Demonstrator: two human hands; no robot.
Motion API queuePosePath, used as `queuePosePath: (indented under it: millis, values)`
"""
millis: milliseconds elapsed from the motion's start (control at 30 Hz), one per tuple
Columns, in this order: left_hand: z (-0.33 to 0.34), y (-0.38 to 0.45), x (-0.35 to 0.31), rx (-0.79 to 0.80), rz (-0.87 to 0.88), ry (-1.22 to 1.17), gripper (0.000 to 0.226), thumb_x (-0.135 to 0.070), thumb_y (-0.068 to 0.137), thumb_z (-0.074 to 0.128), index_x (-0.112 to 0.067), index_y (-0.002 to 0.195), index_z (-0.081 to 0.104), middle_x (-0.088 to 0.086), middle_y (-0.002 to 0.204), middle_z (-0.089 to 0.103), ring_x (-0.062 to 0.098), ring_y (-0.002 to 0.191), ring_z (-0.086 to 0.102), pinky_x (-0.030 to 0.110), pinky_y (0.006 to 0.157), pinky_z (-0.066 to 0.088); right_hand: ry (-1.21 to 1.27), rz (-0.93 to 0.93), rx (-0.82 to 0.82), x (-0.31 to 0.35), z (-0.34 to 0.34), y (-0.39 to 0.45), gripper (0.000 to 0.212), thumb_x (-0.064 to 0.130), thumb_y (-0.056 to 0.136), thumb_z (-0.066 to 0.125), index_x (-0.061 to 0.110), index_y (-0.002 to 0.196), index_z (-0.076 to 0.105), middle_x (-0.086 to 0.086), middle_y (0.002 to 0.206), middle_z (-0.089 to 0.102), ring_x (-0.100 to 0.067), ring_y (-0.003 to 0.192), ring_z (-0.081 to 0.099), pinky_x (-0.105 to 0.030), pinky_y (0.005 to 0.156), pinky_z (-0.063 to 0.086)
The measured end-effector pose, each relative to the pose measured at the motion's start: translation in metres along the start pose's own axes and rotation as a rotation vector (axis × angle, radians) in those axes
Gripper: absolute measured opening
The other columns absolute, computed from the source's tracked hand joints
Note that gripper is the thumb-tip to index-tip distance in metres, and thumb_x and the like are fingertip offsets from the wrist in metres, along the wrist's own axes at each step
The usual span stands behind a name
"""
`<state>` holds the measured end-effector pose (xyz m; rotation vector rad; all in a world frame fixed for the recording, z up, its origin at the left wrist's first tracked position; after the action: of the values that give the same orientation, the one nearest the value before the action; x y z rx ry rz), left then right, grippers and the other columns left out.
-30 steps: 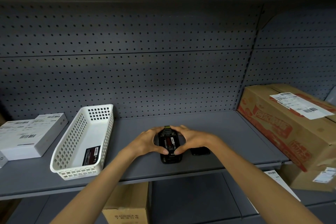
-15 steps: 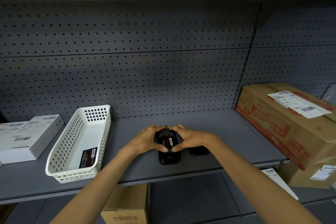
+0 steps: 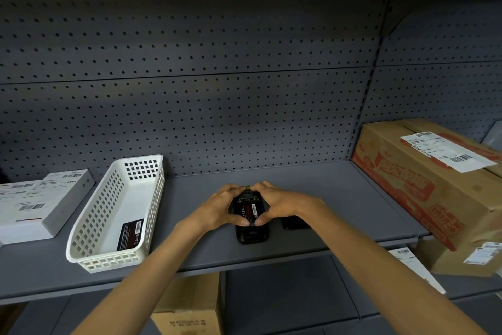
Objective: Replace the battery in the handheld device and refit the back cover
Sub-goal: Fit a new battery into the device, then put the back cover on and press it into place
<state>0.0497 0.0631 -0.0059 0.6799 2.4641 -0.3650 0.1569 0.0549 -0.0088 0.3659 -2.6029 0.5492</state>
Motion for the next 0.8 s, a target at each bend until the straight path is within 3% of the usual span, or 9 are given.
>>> queuePosePath:
  millis: [167,300,500,800]
  values:
    - [0.001,-0.003,-0.002,0.015,0.004,0.027,0.091,-0.030,0.077,0.080,-0.012,0.151,0.029,0.003,0.149,0.033,0.019,0.139,0.034,0.027,0.116,0.026,0.001,0.003,-0.005,-0.001,0.002,-0.002,0.094,0.029,0.081,0.077,0.017,0.153,0.018,-0.003,0.145,0.033,-0.022,0.140,0.030,-0.041,0.116,0.030]
    - [-0.003,-0.002,-0.009,0.024,0.010,0.064,0.088,-0.028,0.077,0.080,-0.014,0.149,0.032,0.003,0.144,0.038,0.019,0.135,0.037,0.019,0.107,0.026,-0.013,-0.022,0.000,-0.003,0.003,-0.011,0.093,0.038,0.087,0.071,0.022,0.156,0.011,-0.004,0.158,0.023,-0.023,0.147,0.019,-0.040,0.120,0.022]
    - [-0.004,0.008,-0.018,0.038,0.021,0.114,0.086,-0.032,0.076,0.080,-0.020,0.148,0.035,0.003,0.141,0.041,0.021,0.132,0.041,0.031,0.112,0.034,0.059,-0.019,-0.121,-0.025,-0.013,-0.027,0.073,0.040,0.094,0.060,0.021,0.154,0.023,-0.003,0.161,0.024,-0.021,0.149,0.019,-0.038,0.121,0.020]
    - [0.022,0.036,-0.058,0.075,0.049,0.164,0.084,-0.052,0.081,0.070,-0.025,0.150,0.031,-0.002,0.156,0.033,0.020,0.144,0.030,0.035,0.117,0.027,0.023,0.096,-0.045,-0.089,-0.028,-0.053,0.092,0.043,0.083,0.074,0.019,0.155,0.021,-0.004,0.162,0.022,-0.022,0.148,0.023,-0.035,0.119,0.023]
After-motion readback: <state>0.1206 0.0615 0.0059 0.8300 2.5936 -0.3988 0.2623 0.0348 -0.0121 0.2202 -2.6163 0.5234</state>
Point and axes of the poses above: each hand's wrist, its own y-axis towards the middle knuckle, its own z-axis out of the palm, x = y × z, the point moved 10 cm from there along y, towards the middle knuckle
